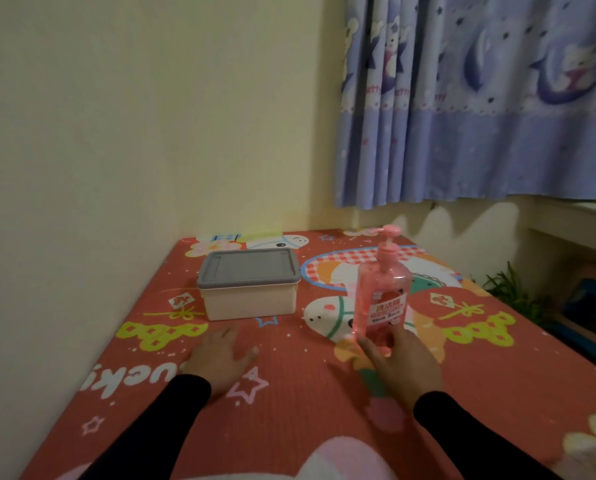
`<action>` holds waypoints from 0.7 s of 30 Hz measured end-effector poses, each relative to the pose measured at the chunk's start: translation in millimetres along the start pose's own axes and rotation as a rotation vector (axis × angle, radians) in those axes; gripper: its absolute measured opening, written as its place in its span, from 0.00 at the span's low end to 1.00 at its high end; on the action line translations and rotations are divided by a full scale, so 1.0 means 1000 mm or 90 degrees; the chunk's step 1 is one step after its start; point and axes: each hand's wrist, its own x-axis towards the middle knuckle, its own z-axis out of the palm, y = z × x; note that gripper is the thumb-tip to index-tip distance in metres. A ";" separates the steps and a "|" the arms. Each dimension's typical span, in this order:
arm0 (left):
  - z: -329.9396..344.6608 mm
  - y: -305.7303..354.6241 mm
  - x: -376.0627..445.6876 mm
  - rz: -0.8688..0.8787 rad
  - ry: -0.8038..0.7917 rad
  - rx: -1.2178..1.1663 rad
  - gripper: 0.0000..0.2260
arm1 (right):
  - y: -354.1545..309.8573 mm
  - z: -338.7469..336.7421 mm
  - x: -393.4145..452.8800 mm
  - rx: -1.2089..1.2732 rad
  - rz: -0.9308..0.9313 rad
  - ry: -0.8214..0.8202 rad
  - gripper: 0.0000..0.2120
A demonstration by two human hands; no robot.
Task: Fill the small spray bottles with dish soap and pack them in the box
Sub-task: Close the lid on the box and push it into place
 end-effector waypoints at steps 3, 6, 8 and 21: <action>0.002 0.002 0.000 0.003 -0.008 0.007 0.33 | 0.002 -0.007 0.004 0.056 0.083 0.069 0.39; 0.005 0.002 0.002 -0.005 -0.016 0.013 0.34 | -0.005 -0.011 0.012 0.097 0.107 0.060 0.57; 0.006 0.001 0.003 -0.008 -0.022 0.015 0.35 | -0.007 -0.007 0.021 0.129 0.103 0.048 0.61; 0.023 -0.009 0.022 -0.011 -0.052 0.066 0.31 | -0.007 0.025 0.057 0.268 0.104 0.145 0.44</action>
